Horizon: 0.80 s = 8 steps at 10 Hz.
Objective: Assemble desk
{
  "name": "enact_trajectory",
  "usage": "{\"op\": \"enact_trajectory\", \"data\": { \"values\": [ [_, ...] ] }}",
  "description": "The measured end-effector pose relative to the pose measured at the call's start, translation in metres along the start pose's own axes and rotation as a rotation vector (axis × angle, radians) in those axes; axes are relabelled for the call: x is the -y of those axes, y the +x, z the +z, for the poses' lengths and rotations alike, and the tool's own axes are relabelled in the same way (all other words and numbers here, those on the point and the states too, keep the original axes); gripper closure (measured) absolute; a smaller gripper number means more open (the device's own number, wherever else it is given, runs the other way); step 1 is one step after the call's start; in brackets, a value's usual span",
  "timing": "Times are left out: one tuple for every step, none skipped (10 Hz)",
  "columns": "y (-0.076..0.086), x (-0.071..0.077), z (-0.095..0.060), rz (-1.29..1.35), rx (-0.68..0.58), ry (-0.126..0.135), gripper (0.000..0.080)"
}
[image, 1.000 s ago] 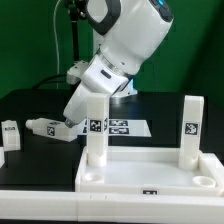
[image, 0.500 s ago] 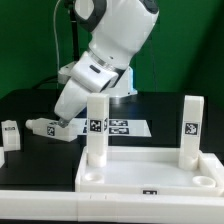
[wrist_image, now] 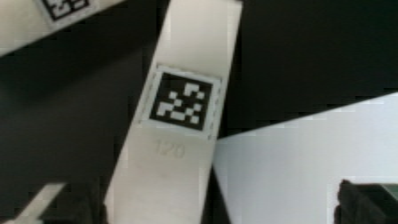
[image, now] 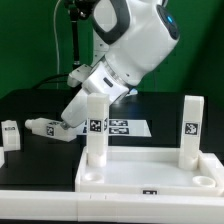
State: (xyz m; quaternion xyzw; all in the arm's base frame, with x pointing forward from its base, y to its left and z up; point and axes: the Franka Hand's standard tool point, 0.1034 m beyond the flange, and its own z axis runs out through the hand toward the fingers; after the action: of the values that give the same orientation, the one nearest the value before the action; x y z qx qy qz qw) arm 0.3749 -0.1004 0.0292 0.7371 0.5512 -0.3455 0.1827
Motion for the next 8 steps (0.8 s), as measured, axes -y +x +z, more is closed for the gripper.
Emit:
{"op": "enact_trajectory", "data": {
  "values": [
    [-0.0008,-0.0029,-0.0002,-0.008,0.042,0.004,0.0150],
    [-0.0034,-0.0029,0.0028,-0.015,0.104,0.020,0.0150],
    [-0.0039,-0.0049,0.0029,-0.021,0.141,0.024,0.0150],
    [-0.0037,-0.0054,0.0022,-0.020,0.139,0.024,0.0150],
    [-0.0038,-0.0059,0.0018,-0.025,0.140,0.024,0.0150],
    [-0.0039,-0.0065,0.0013,-0.029,0.139,0.024,0.0150],
    [-0.0039,-0.0065,0.0018,-0.030,0.139,0.024,0.0150],
    [-0.0039,-0.0065,0.0017,-0.030,0.139,0.024,0.0150]
  ]
}}
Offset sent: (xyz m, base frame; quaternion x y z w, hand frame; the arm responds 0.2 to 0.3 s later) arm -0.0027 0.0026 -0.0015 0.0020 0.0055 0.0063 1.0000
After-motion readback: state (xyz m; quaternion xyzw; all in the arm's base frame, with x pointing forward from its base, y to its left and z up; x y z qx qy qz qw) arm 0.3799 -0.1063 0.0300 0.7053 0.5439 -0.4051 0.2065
